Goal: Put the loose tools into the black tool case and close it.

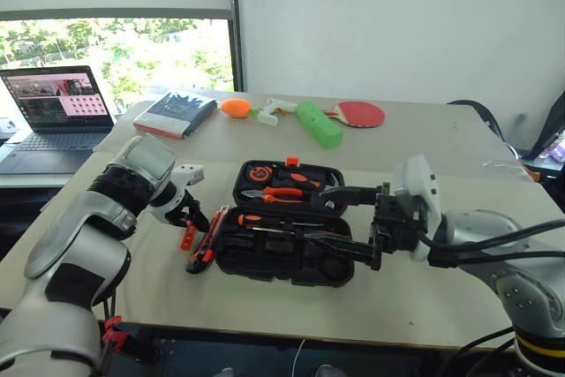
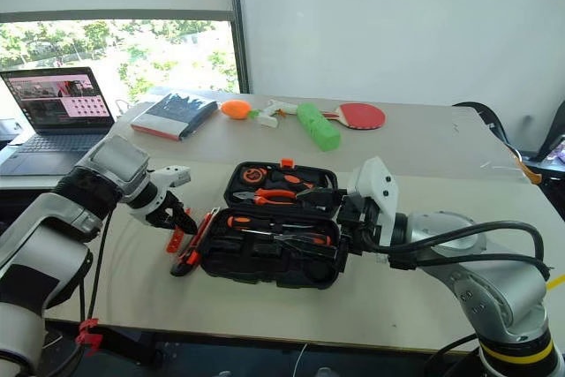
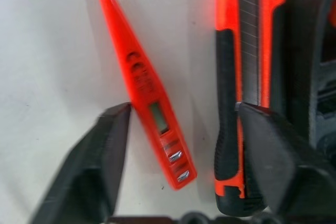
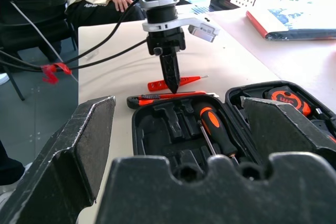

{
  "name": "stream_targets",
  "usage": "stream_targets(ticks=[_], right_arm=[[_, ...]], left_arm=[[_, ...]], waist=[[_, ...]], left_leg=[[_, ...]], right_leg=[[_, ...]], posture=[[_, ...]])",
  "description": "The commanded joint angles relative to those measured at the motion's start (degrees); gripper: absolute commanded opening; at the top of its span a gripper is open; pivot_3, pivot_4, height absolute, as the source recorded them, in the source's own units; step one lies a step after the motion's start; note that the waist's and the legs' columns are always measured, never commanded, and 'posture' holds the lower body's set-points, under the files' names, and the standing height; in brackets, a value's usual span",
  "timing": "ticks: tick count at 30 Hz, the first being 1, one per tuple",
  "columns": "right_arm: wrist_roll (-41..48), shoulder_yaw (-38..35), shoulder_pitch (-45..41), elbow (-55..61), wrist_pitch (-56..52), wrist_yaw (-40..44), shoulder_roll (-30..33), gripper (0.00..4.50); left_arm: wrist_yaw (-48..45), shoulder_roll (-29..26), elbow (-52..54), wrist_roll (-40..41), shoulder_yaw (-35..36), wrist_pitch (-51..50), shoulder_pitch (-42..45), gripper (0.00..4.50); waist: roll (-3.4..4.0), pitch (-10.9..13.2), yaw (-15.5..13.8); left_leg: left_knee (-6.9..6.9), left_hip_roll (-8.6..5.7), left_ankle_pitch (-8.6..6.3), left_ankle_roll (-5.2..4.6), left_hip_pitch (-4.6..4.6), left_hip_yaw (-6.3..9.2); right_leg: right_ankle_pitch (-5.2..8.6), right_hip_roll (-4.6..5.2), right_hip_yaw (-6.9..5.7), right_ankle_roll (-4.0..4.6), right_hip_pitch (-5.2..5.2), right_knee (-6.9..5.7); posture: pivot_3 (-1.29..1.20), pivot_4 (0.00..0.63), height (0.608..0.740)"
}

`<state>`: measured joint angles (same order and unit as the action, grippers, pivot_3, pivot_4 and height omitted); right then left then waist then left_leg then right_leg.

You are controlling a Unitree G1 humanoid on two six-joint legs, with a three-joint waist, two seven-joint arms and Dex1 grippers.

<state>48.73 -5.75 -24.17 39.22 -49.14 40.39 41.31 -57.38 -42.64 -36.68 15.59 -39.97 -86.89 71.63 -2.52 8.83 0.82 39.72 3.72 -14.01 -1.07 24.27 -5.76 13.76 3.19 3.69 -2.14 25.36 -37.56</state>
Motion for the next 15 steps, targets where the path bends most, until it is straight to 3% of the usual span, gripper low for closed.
stream_targets(ticks=[1, 15], right_arm=[[1.30, -0.78, -1.36, 0.48, 0.84, -0.48, 0.07, 4.50], [3.27, -1.28, -2.96, -0.91, -0.12, -0.59, 0.93, 4.50]], left_arm=[[0.77, -0.37, -0.10, -0.85, -0.28, -0.52, -0.89, 2.38], [1.94, 0.78, -5.82, -3.48, 1.40, 3.92, -1.26, 2.38]], waist=[[0.00, 0.00, -0.01], [0.02, -0.01, -0.04]], left_leg=[[0.01, 0.00, 0.00, 0.00, 0.00, 0.00], [0.05, -0.02, 0.01, 0.00, -0.11, 0.07]], right_leg=[[0.00, 0.00, 0.00, 0.00, 0.00, 0.00], [0.00, 0.00, -0.02, 0.01, -0.11, -0.08]], posture=[[0.00, 0.150, 0.736], [0.00, 0.150, 0.736]])
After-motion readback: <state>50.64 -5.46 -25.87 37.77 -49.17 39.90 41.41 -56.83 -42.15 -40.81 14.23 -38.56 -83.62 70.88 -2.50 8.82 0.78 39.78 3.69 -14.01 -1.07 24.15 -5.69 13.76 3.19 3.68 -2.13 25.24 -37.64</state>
